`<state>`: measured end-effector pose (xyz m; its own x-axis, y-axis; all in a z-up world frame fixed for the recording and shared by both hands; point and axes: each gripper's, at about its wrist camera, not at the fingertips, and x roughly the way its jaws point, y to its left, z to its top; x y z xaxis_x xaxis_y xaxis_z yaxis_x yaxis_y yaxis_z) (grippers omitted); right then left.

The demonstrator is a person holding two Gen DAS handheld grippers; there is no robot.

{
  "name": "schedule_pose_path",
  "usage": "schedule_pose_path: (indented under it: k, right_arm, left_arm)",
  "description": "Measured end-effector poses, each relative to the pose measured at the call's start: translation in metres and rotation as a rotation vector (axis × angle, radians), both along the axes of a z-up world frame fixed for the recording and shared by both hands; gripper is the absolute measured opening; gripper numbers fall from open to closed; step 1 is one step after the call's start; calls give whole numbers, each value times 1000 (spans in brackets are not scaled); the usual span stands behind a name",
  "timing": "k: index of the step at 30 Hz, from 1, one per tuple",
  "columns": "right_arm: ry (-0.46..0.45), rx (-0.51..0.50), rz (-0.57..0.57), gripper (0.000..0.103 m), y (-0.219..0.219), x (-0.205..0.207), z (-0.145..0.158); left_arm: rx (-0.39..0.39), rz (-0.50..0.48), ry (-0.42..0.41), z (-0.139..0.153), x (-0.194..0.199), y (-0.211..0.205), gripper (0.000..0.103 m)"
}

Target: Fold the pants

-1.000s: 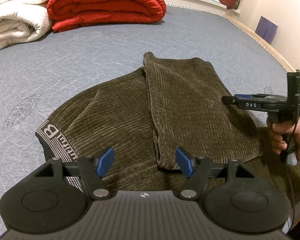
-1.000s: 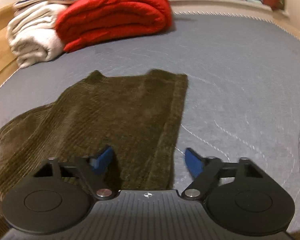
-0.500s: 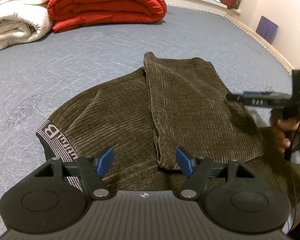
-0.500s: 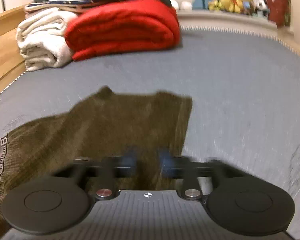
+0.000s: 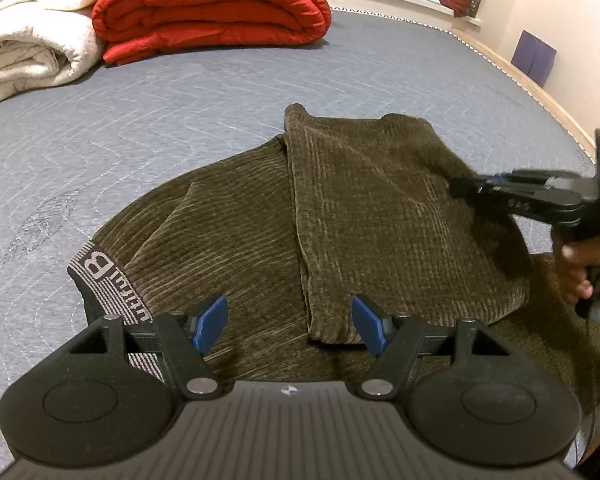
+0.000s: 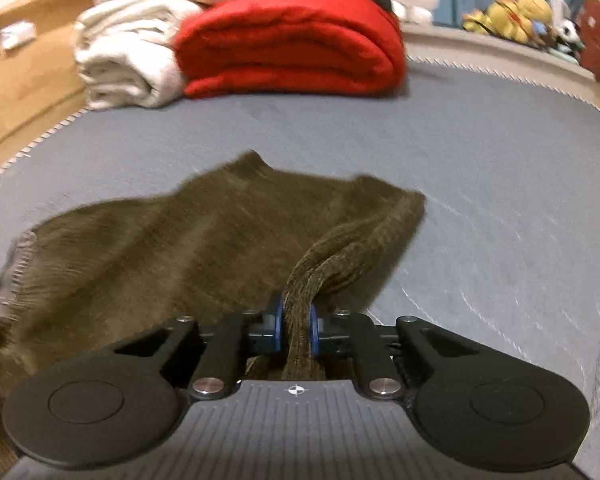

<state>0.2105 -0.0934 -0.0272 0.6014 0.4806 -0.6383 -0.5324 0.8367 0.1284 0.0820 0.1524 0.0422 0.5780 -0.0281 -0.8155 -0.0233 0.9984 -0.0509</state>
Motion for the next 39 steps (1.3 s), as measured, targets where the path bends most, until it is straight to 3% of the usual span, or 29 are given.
schedule_pose_path:
  k: [4,8,12,16,19,22,25,29,33,39]
  right_arm:
    - [-67,37,99,11,-2,-10,24]
    - [-93,149,284,11,-10,-21,51]
    - [89,283,547,16,-12,-33,57]
    - [205,211,640,23,3,-39,33]
    - [237,210,632,27,-1,-36,26]
    - [231,329,565,32,-22,-24,34]
    - [219,507,437,45,-56,-4,42]
    - [234,646,238,56,-91,23,37]
    - [268,736,99,57,-119,36,25]
    - [346,579,110,57,-104,34,3]
  left_arm:
    - [-1,2,0,0,1,-1,74]
    - [1,4,1,-1,2,-1,74]
    - [2,2,3,-1,3,-1,74]
    - [-5,2,1,0,3,-2,74]
    - [-6,3,-5,1,3,-1,74]
    - [-1,7,2,-2,4,0,74]
    - [0,11,2,-2,4,1,74]
    - [-3,7,-1,-1,5,-1,74]
    - [1,-4,1,-1,5,-5,74]
    - [7,4,4,-2,8,-6,74]
